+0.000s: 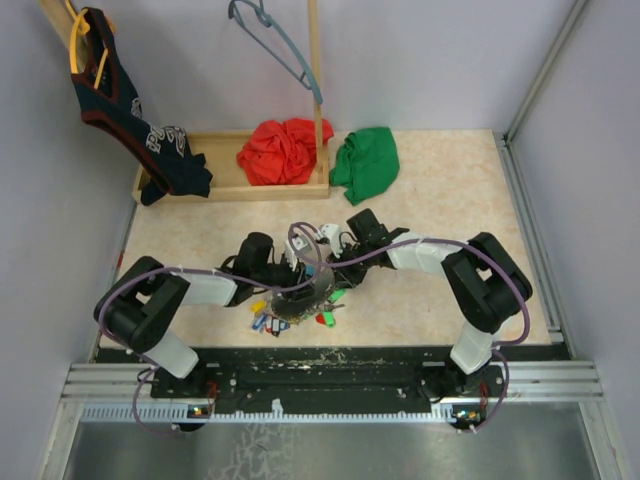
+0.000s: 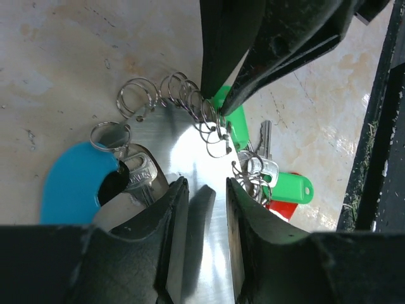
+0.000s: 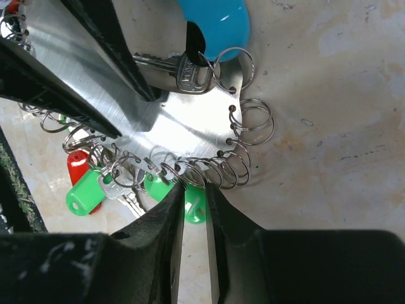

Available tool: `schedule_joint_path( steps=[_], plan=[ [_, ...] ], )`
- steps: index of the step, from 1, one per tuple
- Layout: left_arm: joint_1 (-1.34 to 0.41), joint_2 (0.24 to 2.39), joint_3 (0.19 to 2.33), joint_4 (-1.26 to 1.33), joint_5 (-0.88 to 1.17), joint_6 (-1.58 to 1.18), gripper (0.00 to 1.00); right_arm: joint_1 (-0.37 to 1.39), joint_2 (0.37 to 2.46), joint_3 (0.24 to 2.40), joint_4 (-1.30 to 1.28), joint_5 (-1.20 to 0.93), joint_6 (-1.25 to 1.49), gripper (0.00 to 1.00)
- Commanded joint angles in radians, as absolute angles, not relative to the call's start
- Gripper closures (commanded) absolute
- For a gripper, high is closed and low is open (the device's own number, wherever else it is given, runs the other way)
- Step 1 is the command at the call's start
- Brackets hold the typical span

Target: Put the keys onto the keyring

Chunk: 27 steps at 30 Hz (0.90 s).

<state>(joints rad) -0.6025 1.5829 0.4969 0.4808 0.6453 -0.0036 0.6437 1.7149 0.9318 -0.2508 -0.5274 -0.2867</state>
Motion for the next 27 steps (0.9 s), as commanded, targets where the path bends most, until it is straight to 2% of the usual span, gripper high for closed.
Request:
schedule_joint_path(
  steps=[1, 17, 27],
  plan=[
    [-0.609, 1.616, 0.527, 0.451, 0.608, -0.005, 0.65, 0.637, 1.666, 0.959, -0.222, -0.620, -0.306, 0.82],
    [-0.609, 1.635, 0.541, 0.431, 0.599, 0.001, 0.67, 0.637, 1.660, 0.957, -0.226, -0.664, -0.299, 0.88],
    [-0.610, 1.634, 0.544, 0.422, 0.601, 0.013, 0.67, 0.637, 1.665, 0.954, -0.182, -0.569, -0.283, 0.88]
  ],
)
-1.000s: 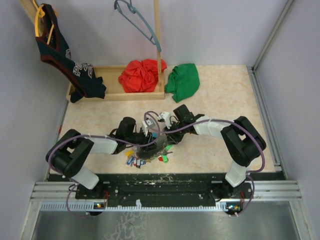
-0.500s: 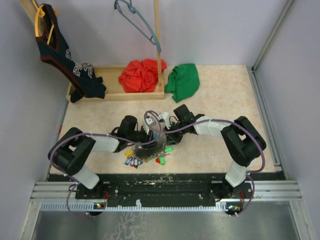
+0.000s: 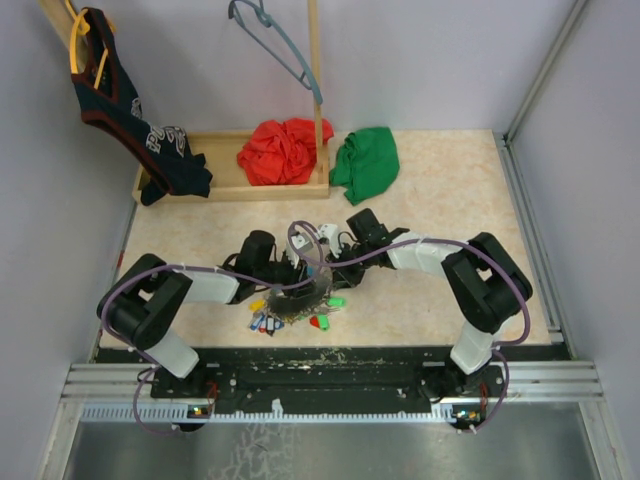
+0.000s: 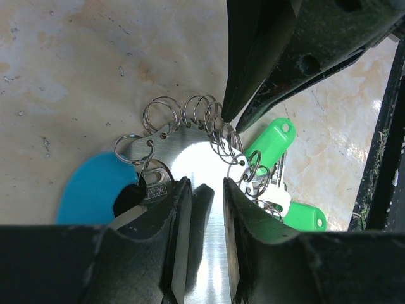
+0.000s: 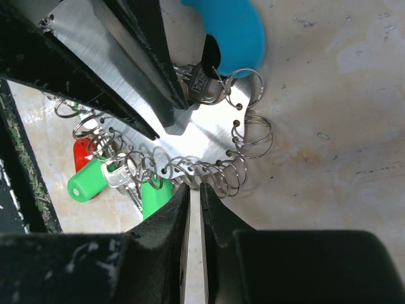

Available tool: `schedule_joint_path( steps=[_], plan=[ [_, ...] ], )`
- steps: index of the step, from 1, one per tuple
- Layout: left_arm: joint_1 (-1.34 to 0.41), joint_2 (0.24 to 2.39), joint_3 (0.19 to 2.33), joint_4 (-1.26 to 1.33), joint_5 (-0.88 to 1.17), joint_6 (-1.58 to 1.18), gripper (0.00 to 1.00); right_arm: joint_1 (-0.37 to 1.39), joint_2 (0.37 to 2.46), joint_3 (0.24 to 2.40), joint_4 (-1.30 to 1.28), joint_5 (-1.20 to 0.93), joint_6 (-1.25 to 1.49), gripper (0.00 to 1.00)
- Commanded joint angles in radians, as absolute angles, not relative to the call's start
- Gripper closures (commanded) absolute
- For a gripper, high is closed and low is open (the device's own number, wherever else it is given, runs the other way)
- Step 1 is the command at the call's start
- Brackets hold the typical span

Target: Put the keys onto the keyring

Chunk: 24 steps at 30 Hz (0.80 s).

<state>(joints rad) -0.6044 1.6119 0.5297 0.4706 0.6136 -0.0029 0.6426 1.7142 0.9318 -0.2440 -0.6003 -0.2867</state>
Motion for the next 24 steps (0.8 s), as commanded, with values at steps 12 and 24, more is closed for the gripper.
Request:
schedule_joint_path(
  steps=[12, 24],
  plan=[
    [-0.609, 1.629, 0.542, 0.416, 0.603, 0.022, 0.67, 0.635, 1.689, 0.950, -0.186, -0.547, -0.304, 0.78],
    [-0.609, 1.647, 0.546, 0.428, 0.609, 0.012, 0.67, 0.637, 1.740, 0.963, -0.207, -0.677, -0.320, 0.77]
  ],
)
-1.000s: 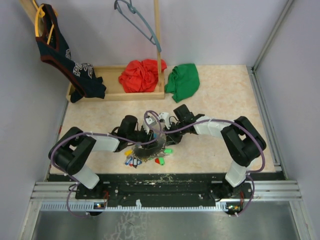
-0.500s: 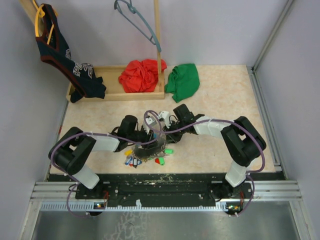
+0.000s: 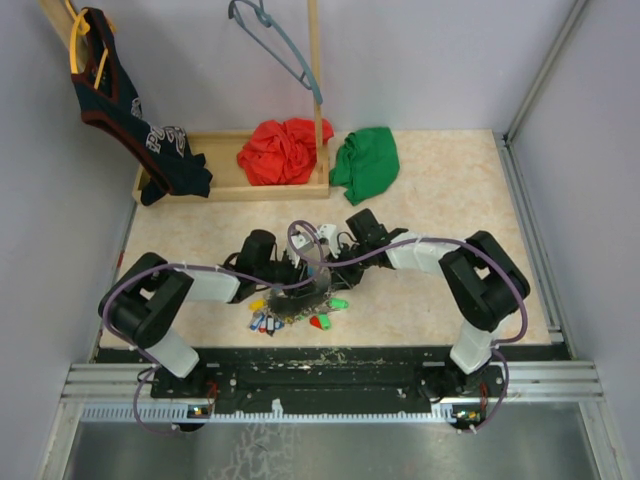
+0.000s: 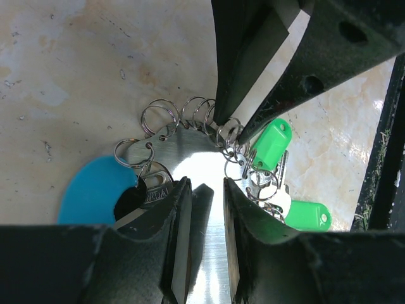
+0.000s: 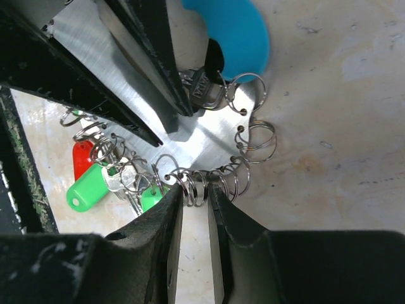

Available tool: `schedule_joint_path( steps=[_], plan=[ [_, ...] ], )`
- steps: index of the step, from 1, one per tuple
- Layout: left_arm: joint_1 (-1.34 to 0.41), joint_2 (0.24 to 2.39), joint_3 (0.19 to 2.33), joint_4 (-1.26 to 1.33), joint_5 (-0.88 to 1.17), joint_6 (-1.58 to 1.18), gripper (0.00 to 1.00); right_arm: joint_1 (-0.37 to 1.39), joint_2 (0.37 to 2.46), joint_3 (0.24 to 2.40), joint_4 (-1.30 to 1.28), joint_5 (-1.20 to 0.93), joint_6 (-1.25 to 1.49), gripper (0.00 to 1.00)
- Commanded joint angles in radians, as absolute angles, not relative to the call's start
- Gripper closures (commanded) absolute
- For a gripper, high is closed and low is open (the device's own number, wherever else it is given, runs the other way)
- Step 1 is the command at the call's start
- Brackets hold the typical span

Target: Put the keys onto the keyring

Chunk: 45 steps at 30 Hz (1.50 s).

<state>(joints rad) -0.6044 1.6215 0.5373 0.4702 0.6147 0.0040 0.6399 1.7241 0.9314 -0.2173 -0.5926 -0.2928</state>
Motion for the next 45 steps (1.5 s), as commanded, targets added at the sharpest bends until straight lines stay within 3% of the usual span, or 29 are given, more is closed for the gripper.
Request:
schedule_joint_path(
  steps=[1, 16, 37, 45],
  plan=[
    [-0.609, 1.647, 0.546, 0.428, 0.610, 0.012, 0.67, 0.637, 1.739, 0.964, -0.207, -0.690, -0.320, 0.78],
    [-0.609, 1.643, 0.544, 0.430, 0.607, 0.012, 0.67, 0.637, 1.697, 0.974, -0.239, -0.659, -0.310, 1.00],
    [-0.560, 1.234, 0.326, 0.846, 0.579, 0.064, 0.62, 0.637, 1.486, 0.895, 0.037, -0.765, -0.484, 1.00],
    [-0.540, 1.231, 0.271, 0.953, 0.659, 0.148, 0.69, 0.637, 1.487, 0.900, 0.058, -0.828, -0.523, 1.00]
  ],
)
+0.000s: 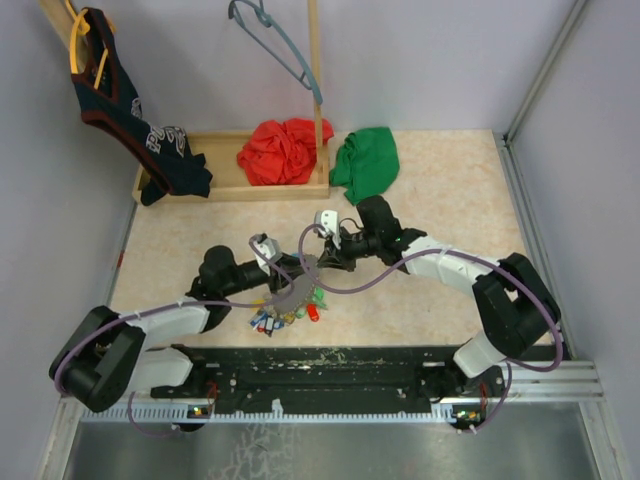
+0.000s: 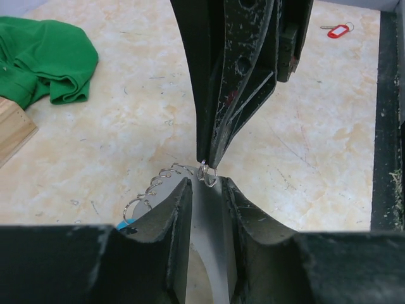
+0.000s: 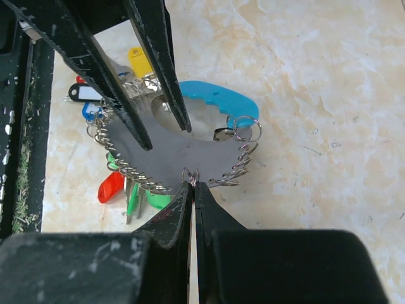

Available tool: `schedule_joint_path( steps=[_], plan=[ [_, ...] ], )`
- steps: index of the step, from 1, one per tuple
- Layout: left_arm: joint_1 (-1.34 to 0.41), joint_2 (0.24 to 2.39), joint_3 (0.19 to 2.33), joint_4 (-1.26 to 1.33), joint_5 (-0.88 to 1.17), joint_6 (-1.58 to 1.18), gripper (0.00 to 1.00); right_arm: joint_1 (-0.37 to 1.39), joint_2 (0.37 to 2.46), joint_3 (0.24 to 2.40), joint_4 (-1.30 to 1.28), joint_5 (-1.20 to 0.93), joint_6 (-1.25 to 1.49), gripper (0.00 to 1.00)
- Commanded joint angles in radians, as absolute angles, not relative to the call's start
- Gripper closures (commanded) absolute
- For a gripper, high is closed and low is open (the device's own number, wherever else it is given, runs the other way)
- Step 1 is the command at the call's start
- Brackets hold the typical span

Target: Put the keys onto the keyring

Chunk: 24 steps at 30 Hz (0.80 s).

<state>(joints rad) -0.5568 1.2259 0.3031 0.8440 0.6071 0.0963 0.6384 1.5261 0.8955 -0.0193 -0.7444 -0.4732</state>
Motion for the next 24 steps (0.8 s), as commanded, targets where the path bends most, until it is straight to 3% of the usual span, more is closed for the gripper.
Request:
schedule_joint_path(
  steps=[1, 24],
  plan=[
    [-0.532, 1.236, 0.268, 0.967, 0.667, 0.148, 0.71, 0.637, 1.485, 0.899, 0.053, -0.832, -0.534, 1.00],
    [-0.508, 1.406, 0.345, 0.980, 0.857, 0.299, 0.72, 0.637, 1.506, 0.993, -0.093, -0.905, -0.708, 1.00]
  ],
)
